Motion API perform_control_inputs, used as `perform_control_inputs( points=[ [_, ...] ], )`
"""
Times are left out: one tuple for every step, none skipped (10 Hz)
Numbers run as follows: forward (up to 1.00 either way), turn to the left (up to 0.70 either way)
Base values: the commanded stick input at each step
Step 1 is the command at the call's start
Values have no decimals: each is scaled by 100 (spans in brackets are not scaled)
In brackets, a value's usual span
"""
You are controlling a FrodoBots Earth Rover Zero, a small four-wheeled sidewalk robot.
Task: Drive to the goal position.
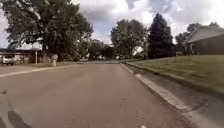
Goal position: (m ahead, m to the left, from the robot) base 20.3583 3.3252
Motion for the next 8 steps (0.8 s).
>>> perform_control_inputs(
  points=[
    [100, -2],
    [100, 0],
    [100, 0],
    [100, 0],
    [100, 0],
    [100, 0],
    [100, 0],
    [100, 0]
  ],
)
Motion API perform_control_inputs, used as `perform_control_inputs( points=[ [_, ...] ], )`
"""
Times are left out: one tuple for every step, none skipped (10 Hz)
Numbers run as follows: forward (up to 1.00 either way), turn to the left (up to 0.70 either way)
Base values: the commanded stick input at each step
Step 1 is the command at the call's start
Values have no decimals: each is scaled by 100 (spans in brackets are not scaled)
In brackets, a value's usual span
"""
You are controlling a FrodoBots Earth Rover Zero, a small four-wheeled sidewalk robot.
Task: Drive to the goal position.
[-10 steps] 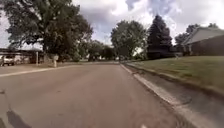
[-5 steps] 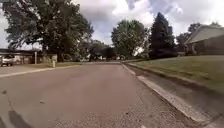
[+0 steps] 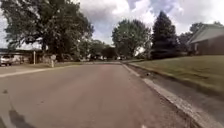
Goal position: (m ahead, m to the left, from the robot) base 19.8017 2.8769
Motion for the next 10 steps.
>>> perform_control_inputs(
  points=[
    [100, 0],
    [100, 0],
    [100, 0],
    [100, 0],
    [100, 0],
    [100, 0],
    [100, 0],
    [100, 0],
    [100, -1],
    [100, -2]
  ],
)
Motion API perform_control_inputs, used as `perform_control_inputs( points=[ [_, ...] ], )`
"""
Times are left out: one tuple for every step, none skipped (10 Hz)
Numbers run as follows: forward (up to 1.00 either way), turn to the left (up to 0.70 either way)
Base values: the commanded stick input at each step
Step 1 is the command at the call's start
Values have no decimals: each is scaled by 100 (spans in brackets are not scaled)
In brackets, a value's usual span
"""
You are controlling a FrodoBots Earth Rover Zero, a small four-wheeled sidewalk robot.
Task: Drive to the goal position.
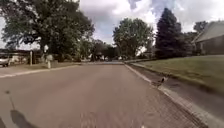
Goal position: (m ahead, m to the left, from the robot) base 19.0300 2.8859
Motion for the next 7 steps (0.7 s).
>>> perform_control_inputs(
  points=[
    [100, -2],
    [100, -2],
    [100, -36],
    [100, -36],
    [100, -36],
    [100, -19],
    [100, 0]
  ],
)
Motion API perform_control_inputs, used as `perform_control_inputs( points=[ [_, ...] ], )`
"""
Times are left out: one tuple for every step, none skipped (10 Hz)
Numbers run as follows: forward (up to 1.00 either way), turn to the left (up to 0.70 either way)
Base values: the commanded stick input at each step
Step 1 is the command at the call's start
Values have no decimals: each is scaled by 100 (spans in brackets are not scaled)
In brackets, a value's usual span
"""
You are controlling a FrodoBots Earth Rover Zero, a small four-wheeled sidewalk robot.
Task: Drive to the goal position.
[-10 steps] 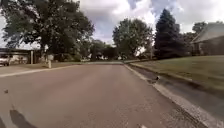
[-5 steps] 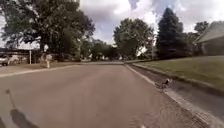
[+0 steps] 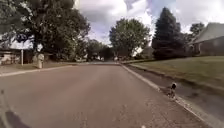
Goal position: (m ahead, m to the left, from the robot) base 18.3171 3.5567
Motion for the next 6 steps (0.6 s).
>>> perform_control_inputs(
  points=[
    [100, 0],
    [100, 0],
    [100, 0],
    [100, 0],
    [100, 0],
    [100, -35]
  ],
)
